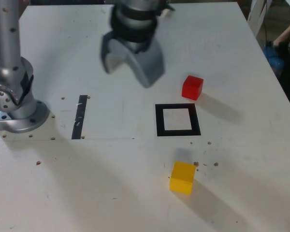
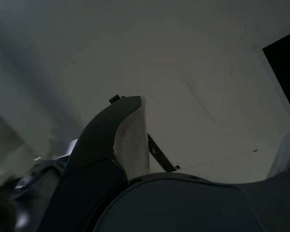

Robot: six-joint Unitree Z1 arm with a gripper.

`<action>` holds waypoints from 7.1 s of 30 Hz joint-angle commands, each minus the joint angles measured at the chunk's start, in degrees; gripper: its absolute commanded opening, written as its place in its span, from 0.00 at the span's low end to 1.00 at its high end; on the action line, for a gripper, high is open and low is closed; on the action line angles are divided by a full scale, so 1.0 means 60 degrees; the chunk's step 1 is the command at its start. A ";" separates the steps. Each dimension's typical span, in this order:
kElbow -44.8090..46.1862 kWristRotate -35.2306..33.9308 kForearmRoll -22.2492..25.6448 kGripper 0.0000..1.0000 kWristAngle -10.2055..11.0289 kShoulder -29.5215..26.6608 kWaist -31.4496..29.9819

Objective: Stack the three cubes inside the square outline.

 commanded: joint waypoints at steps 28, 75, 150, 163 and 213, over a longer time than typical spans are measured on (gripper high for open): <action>-0.4991 0.0029 0.0582 0.92 -0.0448 0.3654 0.0930; -0.4321 -0.0662 -0.0166 0.38 -0.0778 0.3809 0.1310; -0.1925 -0.5996 -0.0565 1.00 -0.1964 0.1091 -0.1918; -0.5274 -0.7323 0.1398 1.00 -0.2148 0.2499 -0.4915; -0.4740 -0.8333 0.0411 0.43 -0.2321 0.4264 -0.4579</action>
